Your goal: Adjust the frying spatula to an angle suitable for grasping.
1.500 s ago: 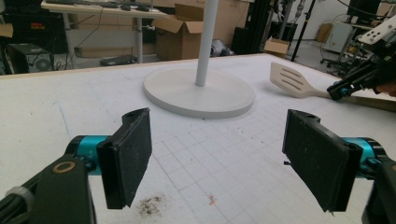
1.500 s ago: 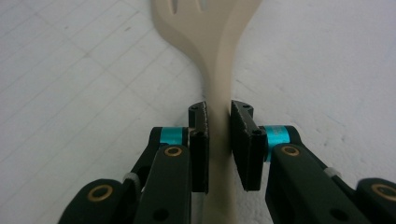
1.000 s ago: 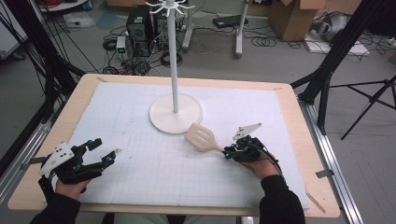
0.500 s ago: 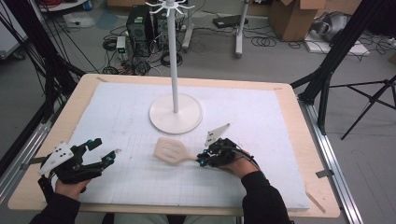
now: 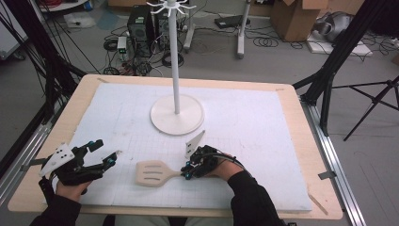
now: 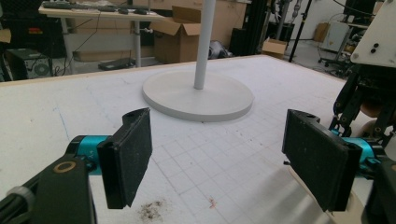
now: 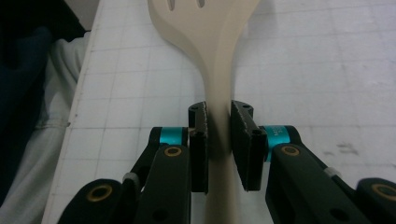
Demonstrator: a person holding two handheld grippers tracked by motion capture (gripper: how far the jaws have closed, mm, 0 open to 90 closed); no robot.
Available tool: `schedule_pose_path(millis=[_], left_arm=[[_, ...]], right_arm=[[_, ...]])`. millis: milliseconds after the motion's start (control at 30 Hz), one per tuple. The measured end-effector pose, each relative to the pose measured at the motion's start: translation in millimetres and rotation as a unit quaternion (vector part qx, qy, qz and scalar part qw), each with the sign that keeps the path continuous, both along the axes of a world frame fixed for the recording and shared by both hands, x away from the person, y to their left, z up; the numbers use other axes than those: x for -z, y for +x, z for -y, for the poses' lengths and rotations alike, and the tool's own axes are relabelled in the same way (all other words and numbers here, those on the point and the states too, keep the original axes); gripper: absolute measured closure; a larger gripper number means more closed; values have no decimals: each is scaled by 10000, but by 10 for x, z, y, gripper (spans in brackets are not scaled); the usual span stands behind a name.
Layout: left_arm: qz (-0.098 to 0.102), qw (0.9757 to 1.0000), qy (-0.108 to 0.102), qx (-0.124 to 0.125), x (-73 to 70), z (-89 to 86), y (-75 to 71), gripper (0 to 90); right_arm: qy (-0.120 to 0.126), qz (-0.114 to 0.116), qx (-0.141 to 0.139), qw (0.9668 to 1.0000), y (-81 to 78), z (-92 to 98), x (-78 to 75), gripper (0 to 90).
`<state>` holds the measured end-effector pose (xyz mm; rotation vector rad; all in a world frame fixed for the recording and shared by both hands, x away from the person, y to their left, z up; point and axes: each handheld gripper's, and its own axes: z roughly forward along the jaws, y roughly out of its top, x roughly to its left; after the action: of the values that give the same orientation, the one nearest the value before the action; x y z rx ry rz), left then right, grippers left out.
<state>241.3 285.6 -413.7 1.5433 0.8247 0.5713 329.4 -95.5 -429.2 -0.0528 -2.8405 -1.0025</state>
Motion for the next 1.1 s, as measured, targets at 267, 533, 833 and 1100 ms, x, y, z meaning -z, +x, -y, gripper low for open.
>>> schedule_pose_path(millis=[267,533,833,1100], left_arm=[[-12,10000,28,49,3,20,-1,245],[-9,10000,25,59,2,21,-11,245],[-20,9999,54,100,1,39,-10,245],[-39,9999,66,111,1,57,-17,245]], right_arm=[[-33,193,25,9998,-35,-29,-10,760],[711,614,959,9909,-171,282,-269,520],[709,1224,2624,9545,-551,1191,-233,338],[358,1152,2701,9552,-719,1384,-55,295]])
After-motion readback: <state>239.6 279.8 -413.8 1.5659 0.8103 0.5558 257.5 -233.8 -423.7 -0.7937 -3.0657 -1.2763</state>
